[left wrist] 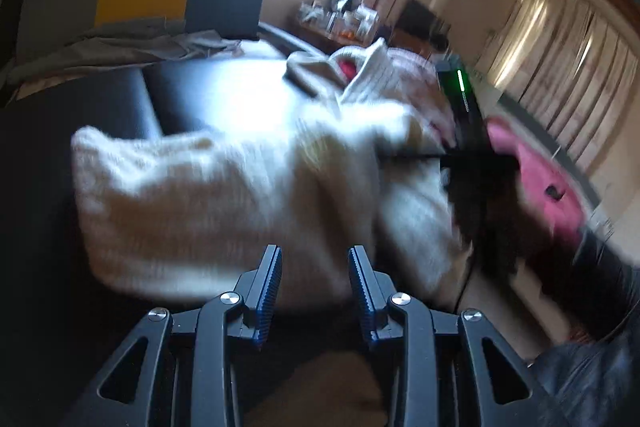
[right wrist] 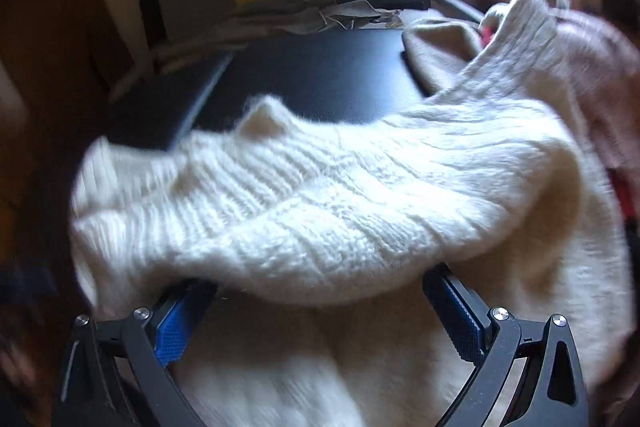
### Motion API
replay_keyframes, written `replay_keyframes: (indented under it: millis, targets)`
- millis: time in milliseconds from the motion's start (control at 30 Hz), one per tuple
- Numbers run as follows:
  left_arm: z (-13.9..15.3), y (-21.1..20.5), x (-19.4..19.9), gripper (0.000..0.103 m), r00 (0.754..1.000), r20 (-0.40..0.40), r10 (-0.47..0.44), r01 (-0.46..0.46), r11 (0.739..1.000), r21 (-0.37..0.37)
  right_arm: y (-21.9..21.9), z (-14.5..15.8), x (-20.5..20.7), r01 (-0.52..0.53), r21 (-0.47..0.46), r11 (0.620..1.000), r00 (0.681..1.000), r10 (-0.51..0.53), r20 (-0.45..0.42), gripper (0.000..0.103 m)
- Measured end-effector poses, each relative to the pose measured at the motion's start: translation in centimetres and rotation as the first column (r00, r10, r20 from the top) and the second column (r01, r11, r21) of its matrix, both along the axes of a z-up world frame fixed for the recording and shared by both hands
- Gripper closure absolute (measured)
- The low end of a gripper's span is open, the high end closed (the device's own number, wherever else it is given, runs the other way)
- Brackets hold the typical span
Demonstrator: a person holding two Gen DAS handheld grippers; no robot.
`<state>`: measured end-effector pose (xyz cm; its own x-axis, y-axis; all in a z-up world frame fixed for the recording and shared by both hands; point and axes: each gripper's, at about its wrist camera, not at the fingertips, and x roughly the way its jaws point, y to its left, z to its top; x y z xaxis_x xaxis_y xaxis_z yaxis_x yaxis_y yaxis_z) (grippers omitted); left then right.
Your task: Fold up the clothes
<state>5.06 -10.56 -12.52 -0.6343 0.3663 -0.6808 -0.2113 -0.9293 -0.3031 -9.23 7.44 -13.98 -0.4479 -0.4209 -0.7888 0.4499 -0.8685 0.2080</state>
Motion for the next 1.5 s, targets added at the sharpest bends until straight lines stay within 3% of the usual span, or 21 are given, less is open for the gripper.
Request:
replay_keyframes:
  millis: [133,233,333,400,467,500,567,667,767,833,900,933,1000,1067,1133,1167,1233,1300,1400,1500]
  targets:
    - [0.1,1.1,0.2,0.069,0.999,-0.048,0.016,-0.021,0.992,-0.121,-1.2,0.1,-4.1,0.05,-0.112,0.992,0.997,-0.043,0.064,0.0]
    - [1.2,2.7,-0.1,0.066,0.99,-0.141,-0.007,-0.029,0.967,-0.252,-1.2,-0.4,-6.8,0.128,-0.214,0.968,0.977,-0.086,0.194,0.0]
    - [0.7,5.1,-1.3,0.065,0.977,-0.196,-0.08,-0.011,0.905,-0.425,-1.0,-1.5,-8.3,0.217,-0.307,0.927,0.934,-0.105,0.343,0.0]
    - [0.2,6.6,-2.1,0.064,0.967,-0.219,-0.133,-0.004,0.847,-0.531,-1.2,-2.3,-8.6,0.24,-0.319,0.917,0.921,-0.111,0.373,0.0]
    - [-0.7,7.7,-3.2,0.064,0.961,-0.245,-0.13,-0.058,0.771,-0.635,-1.4,-2.4,-8.6,0.229,-0.327,0.917,0.928,-0.104,0.358,0.0]
    - [-0.9,7.7,-3.8,0.064,0.962,-0.248,-0.118,-0.072,0.763,-0.642,-1.6,-2.4,-8.6,0.219,-0.33,0.918,0.932,-0.097,0.349,0.0]
    - [-1.0,7.3,-4.9,0.064,0.965,-0.244,-0.093,-0.081,0.783,-0.616,-1.8,-2.5,-8.5,0.193,-0.333,0.923,0.938,-0.074,0.338,0.0]
    - [-0.8,5.6,-6.8,0.064,0.981,-0.187,-0.046,-0.056,0.863,-0.503,-2.0,-2.7,-8.6,0.156,-0.342,0.927,0.947,-0.041,0.319,0.0]
    - [-0.5,2.0,-9.3,0.073,0.995,-0.087,0.044,-0.068,0.954,-0.29,-2.4,-2.7,-8.7,0.13,-0.343,0.93,0.953,-0.021,0.303,0.0]
    - [-0.8,-1.3,-11.2,0.073,0.994,-0.001,0.113,-0.112,0.986,-0.125,-2.8,-2.6,-8.6,0.114,-0.334,0.936,0.956,-0.012,0.292,0.0]
    - [-1.9,-4.7,-12.8,0.073,0.984,0.092,0.156,-0.161,0.986,0.049,-2.9,-2.8,-8.6,0.088,-0.312,0.946,0.962,0.001,0.275,0.0]
    - [-2.4,-6.4,-13.6,0.073,0.976,0.139,0.169,-0.188,0.973,0.135,-3.3,-2.7,-8.6,0.077,-0.299,0.951,0.964,0.006,0.266,0.0]
    - [-3.2,-8.7,-14.6,0.072,0.961,0.194,0.195,-0.237,0.944,0.228,-4.4,-2.6,-8.6,0.057,-0.263,0.963,0.968,0.011,0.249,0.0]
    - [-3.0,-10.0,-14.7,0.072,0.959,0.195,0.207,-0.255,0.929,0.267,-5.7,-2.5,-8.8,0.045,-0.232,0.972,0.971,0.012,0.239,0.0]
    - [-1.8,-11.7,-15.1,0.081,0.974,0.136,0.179,-0.218,0.903,0.371,-7.1,-2.4,-9.3,0.049,-0.218,0.975,0.968,0.007,0.249,0.0]
    - [-0.8,-12.3,-15.2,0.082,0.978,0.102,0.181,-0.206,0.901,0.383,-7.7,-2.4,-9.7,0.063,-0.225,0.972,0.964,-0.001,0.267,0.0]
    - [1.3,-13.2,-15.5,0.095,0.978,0.045,0.201,-0.204,0.915,0.348,-8.5,-2.5,-10.6,0.103,-0.264,0.959,0.949,-0.016,0.315,0.0]
    - [2.7,-14.1,-16.9,0.096,0.977,0.027,0.213,-0.211,0.927,0.311,-9.0,-2.8,-11.4,0.15,-0.314,0.938,0.934,-0.031,0.355,0.0]
    - [2.9,-15.2,-20.0,0.095,0.975,0.048,0.219,-0.224,0.946,0.234,-9.8,-3.3,-12.8,0.209,-0.377,0.902,0.915,-0.046,0.4,0.0]
    - [0.9,-16.6,-23.2,0.094,0.96,0.129,0.25,-0.27,0.947,0.176,-11.1,-3.6,-13.7,0.208,-0.386,0.899,0.926,-0.054,0.373,0.0]
